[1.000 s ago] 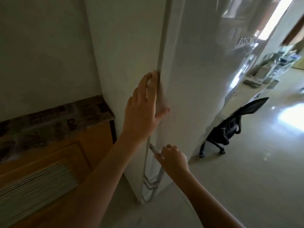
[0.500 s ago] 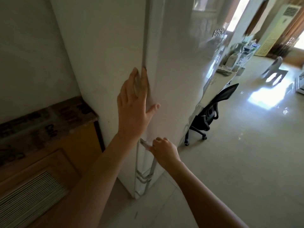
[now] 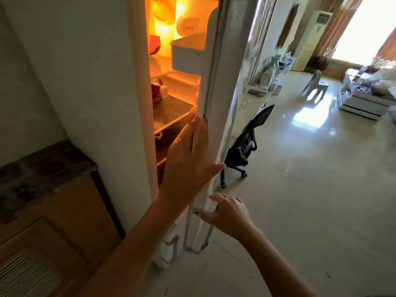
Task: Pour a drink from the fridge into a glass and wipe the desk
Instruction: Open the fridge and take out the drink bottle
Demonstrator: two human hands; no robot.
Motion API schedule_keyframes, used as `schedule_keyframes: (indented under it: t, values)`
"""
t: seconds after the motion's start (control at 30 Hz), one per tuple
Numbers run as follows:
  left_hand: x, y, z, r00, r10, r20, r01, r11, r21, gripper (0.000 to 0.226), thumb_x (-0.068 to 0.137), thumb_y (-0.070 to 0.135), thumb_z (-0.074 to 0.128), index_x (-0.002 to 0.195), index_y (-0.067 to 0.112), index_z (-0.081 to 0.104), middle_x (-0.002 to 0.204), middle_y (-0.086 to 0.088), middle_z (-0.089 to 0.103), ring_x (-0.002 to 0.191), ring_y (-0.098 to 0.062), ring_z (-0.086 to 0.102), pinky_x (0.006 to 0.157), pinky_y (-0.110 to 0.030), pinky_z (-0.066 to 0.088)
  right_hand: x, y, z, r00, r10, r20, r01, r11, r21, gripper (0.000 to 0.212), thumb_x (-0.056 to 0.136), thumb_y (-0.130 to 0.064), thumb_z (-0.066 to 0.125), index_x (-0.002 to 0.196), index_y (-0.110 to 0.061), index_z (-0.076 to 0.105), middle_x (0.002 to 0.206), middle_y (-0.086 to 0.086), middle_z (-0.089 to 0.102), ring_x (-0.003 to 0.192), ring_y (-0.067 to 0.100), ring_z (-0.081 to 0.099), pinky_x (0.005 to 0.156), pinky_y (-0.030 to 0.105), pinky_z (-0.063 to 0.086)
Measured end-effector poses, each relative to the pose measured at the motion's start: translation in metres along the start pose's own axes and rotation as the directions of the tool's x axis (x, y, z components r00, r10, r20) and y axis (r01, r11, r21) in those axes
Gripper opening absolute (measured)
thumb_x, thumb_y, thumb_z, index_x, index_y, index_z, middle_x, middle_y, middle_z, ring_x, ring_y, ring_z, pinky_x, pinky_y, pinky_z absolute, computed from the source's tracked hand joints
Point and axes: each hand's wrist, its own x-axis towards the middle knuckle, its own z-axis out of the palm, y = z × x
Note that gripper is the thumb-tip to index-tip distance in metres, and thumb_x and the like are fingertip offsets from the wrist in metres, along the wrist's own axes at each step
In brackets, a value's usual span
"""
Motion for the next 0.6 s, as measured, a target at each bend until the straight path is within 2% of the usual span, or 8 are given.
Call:
schedule_keyframes:
  t: [0.07,0.17,0.23,0.3,0.33,0.4,0.5,0.6]
  values:
    - [-0.004,0.018,0.012,1.0,0.0,0.026,0.001,1.0,-0.015,0.095,0.083,0.066,0.044,0.148,0.022,-0.008,0.152,-0.018,0.019,0.136,-0.034,0.029,0.1,-0.053,0.038,-0.014,0.011,-0.013,0.993,0.063,-0.098,-0.058,0.997,0.048,0.079,0.069,-0.073,0.055,0.133,-0.028,0.041,0.13,-0.006,0.055,0.116,0.014,0.05,0.097,0.035,0.038]
    - [-0.006,0.044,0.031,0.999,0.027,0.022,-0.026,0.998,-0.054,0.087,0.085,0.068,0.042,0.147,0.031,-0.007,0.15,-0.011,0.014,0.137,-0.036,0.023,0.104,-0.056,0.033,-0.034,0.023,-0.038,0.938,0.068,-0.339,0.01,0.975,0.223,0.084,0.068,-0.062,0.066,0.137,-0.032,0.027,0.129,-0.003,0.055,0.109,0.017,0.057,0.091,0.039,0.049]
    - [-0.006,0.063,0.04,0.997,0.079,0.008,-0.078,0.995,-0.069,0.082,0.088,0.061,0.046,0.148,0.03,0.001,0.149,-0.011,0.014,0.139,-0.033,0.019,0.106,-0.056,0.029,-0.044,0.027,-0.056,0.88,0.064,-0.47,0.073,0.961,0.267,0.094,0.067,-0.055,0.073,0.14,-0.031,0.018,0.124,0.001,0.059,0.097,0.011,0.058,0.08,0.03,0.051]
    - [-0.008,0.078,0.05,0.99,0.139,0.02,-0.138,0.99,-0.04,0.078,0.088,0.054,0.053,0.148,0.024,0.013,0.151,-0.014,0.015,0.142,-0.026,0.009,0.111,-0.054,0.022,-0.051,0.033,-0.068,0.811,0.079,-0.579,0.101,0.957,0.271,0.103,0.067,-0.045,0.079,0.143,-0.025,0.012,0.117,0.008,0.064,0.09,0.006,0.054,0.072,0.014,0.044]
    - [-0.011,0.085,0.056,0.985,0.164,0.05,-0.163,0.986,-0.034,0.077,0.088,0.052,0.056,0.148,0.021,0.018,0.153,-0.016,0.016,0.143,-0.023,0.008,0.114,-0.048,0.015,-0.054,0.038,-0.073,0.78,0.093,-0.619,0.107,0.955,0.278,0.102,0.069,-0.04,0.079,0.143,-0.024,0.011,0.115,0.01,0.064,0.088,0.005,0.054,0.071,0.007,0.04]
    - [-0.015,0.095,0.067,0.969,0.207,0.134,-0.198,0.977,-0.077,0.079,0.088,0.052,0.054,0.149,0.022,0.011,0.156,-0.013,0.011,0.143,-0.022,0.01,0.116,-0.038,0.006,-0.059,0.053,-0.079,0.747,0.163,-0.644,0.092,0.935,0.344,0.096,0.074,-0.029,0.077,0.142,-0.029,0.01,0.116,0.009,0.063,0.089,0.009,0.058,0.067,-0.001,0.036]
    - [-0.018,0.105,0.081,0.964,0.21,0.163,-0.183,0.969,-0.164,0.082,0.088,0.055,0.05,0.148,0.024,0.005,0.157,-0.003,0.01,0.143,-0.018,0.01,0.113,-0.04,0.016,-0.065,0.079,-0.092,0.735,0.238,-0.635,0.044,0.918,0.395,0.087,0.08,-0.024,0.072,0.144,-0.024,0.012,0.125,0.008,0.058,0.093,0.01,0.06,0.067,0.0,0.04]
    - [-0.007,0.106,0.097,0.992,0.014,0.129,0.016,0.973,-0.232,0.088,0.08,0.054,0.062,0.147,0.027,0.01,0.154,-0.001,0.02,0.14,-0.016,0.019,0.113,-0.038,0.019,-0.069,0.1,-0.107,0.73,0.259,-0.633,0.044,0.906,0.422,0.077,0.084,-0.022,0.067,0.141,-0.027,0.015,0.12,-0.004,0.052,0.085,-0.003,0.057,0.062,0.0,0.043]
